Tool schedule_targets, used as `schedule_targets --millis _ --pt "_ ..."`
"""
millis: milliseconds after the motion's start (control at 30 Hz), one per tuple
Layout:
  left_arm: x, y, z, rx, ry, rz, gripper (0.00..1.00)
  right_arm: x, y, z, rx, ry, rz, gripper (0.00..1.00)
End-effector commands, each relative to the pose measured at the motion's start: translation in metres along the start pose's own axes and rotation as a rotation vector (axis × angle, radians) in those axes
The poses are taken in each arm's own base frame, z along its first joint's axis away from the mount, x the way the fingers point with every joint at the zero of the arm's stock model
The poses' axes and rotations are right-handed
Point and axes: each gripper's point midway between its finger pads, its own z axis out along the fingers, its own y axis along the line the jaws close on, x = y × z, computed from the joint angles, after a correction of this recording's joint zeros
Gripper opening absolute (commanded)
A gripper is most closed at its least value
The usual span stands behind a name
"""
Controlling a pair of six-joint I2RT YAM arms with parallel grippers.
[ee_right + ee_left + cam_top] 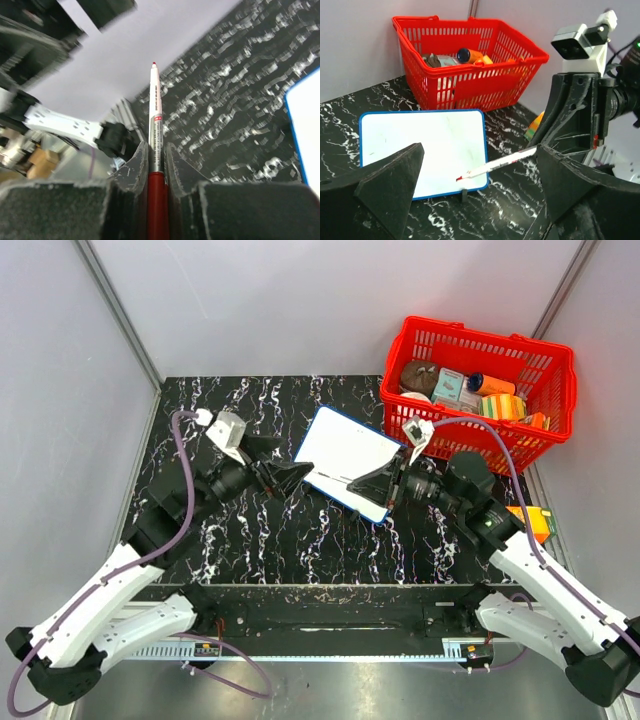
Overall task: Write a sentence on the whiteboard
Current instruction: Pass from the right arm to the left
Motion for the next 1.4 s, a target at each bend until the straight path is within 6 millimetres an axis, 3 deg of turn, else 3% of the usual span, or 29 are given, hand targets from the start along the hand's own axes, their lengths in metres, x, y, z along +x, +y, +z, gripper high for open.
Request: schedule_targets --millis 0,33,133,233,367,567,667,833,967,1200,1367 --pt "0.030 0.001 -0.006 0.042 0.242 0.154 0.99 0.033 -0.029 -0.013 0.123 0.177 -0.124 0.00" --pt "0.024 0.004 -0.004 0.019 0.238 0.166 0.99 0.034 -0.031 -0.014 0.129 0.185 -0.130 0.00" --pt "0.034 0.009 0.001 0.006 0.274 0.171 0.99 0.038 -0.039 -0.019 0.172 0.209 -0.153 0.00" --pt "0.050 0.014 0.011 -0.004 0.321 0.148 0.99 0.042 -0.047 -0.023 0.217 0.240 -0.168 0.00" --pt "0.083 0.039 0.030 -0.076 0.409 0.067 0.99 0.046 -0.056 -0.027 0.266 0.252 -0.163 0.00" --pt "0.103 0.049 0.049 -0.003 0.454 0.007 0.99 0.053 -0.063 -0.030 0.294 0.279 -0.156 0.00" --pt "0.107 0.029 0.052 0.160 0.446 0.030 0.99 0.060 -0.060 -0.030 0.261 0.308 -0.155 0.00" --pt "0.118 -0.010 0.041 0.423 0.441 0.013 0.99 0.064 -0.047 -0.027 0.183 0.341 -0.148 0.00" --pt "0.125 -0.020 0.037 0.498 0.440 0.022 0.99 0.064 -0.030 -0.025 0.096 0.358 -0.136 0.00" --pt "0.134 -0.026 0.031 0.550 0.467 0.006 0.99 0.056 -0.024 -0.027 0.088 0.324 -0.153 0.00" --pt "0.145 -0.031 0.028 0.576 0.489 -0.026 0.89 0.050 -0.021 -0.028 0.088 0.287 -0.158 0.00"
